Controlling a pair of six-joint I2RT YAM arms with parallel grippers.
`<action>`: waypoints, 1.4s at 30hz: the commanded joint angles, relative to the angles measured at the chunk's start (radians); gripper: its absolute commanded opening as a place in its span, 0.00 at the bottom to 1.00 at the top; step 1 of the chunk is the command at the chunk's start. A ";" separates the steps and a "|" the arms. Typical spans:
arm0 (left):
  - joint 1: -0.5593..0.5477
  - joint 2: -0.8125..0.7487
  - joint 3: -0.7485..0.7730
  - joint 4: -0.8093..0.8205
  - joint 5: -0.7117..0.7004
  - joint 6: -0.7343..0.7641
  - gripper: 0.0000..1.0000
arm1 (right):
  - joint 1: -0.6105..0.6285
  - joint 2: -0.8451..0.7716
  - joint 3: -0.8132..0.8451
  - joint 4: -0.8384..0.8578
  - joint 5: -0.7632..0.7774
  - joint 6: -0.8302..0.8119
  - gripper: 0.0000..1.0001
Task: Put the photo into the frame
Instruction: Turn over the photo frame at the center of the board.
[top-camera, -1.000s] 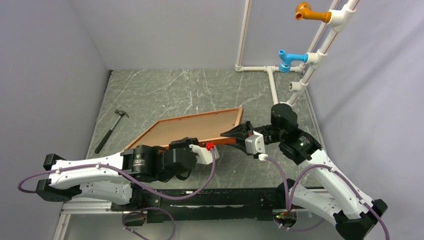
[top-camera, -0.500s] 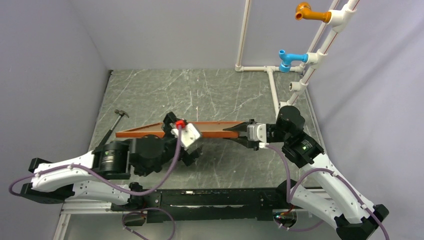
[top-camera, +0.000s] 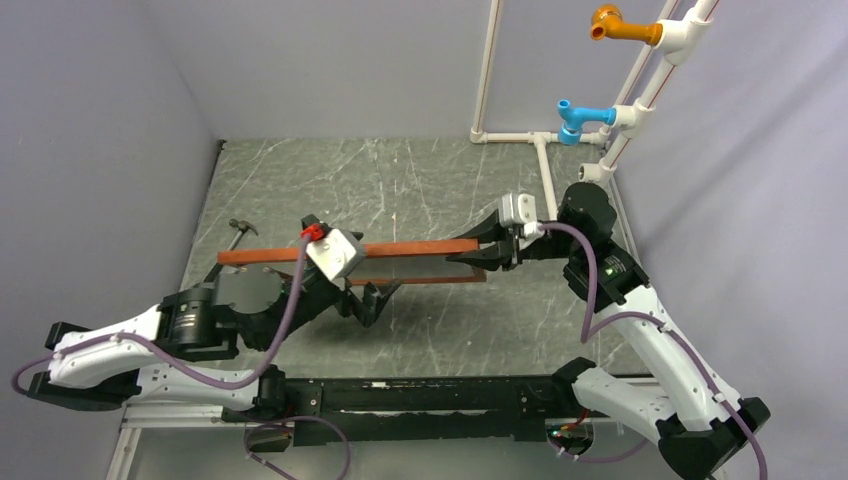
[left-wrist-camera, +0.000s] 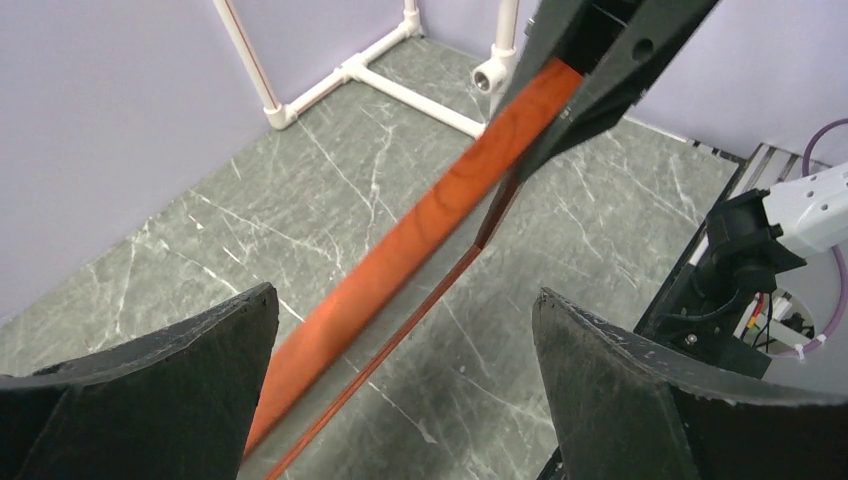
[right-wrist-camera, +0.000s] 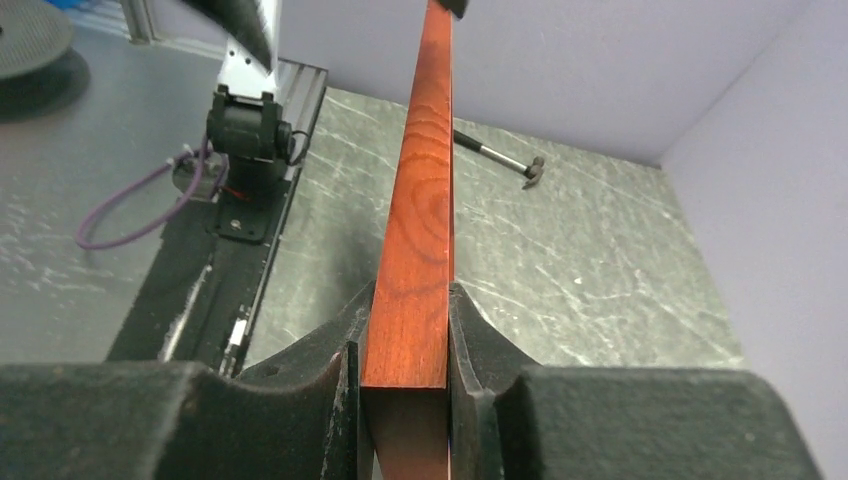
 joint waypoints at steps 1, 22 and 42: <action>-0.004 0.060 0.005 0.002 -0.003 -0.055 0.99 | -0.039 0.016 0.007 0.097 -0.145 0.322 0.00; 0.231 0.124 -0.241 0.058 0.270 -0.438 0.99 | -0.286 -0.061 -0.531 0.379 0.442 0.864 0.00; 0.332 0.198 -0.539 0.223 0.455 -0.790 1.00 | -0.413 0.150 -0.582 0.423 0.842 0.899 0.84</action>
